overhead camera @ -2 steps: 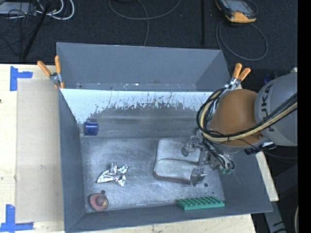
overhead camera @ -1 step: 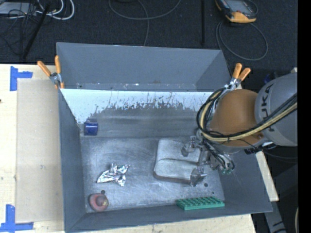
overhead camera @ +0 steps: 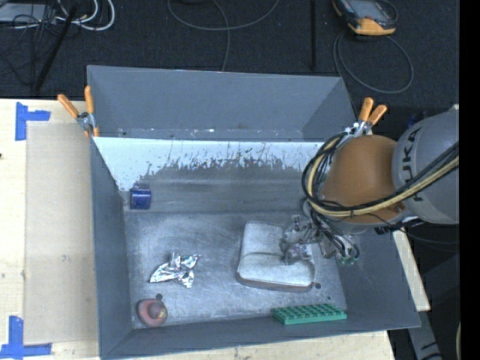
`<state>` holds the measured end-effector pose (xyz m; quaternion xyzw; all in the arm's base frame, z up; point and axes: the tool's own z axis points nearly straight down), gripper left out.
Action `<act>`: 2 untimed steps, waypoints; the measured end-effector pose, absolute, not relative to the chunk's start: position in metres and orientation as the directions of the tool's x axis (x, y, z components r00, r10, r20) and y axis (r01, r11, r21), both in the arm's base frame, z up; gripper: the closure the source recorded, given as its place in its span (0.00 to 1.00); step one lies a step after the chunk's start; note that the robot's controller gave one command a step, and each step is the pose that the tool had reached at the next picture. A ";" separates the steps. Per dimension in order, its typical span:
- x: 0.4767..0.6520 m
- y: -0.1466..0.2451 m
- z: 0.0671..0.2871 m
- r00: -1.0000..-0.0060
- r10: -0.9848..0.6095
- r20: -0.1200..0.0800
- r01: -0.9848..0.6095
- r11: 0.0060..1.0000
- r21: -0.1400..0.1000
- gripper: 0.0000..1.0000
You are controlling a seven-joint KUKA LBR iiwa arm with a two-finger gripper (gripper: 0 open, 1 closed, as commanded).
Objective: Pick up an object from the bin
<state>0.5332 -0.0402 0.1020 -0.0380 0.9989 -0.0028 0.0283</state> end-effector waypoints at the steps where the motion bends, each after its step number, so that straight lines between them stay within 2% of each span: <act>1: 0.535 -0.040 0.137 -0.997 -0.076 -0.004 -0.076 0.997 -0.001 1.00; 2: 0.535 -0.039 0.162 -0.997 -0.077 -0.002 -0.077 0.997 0.000 1.00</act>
Offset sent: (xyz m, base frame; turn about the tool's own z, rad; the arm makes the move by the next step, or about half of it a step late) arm 0.0000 0.0000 0.0330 0.0002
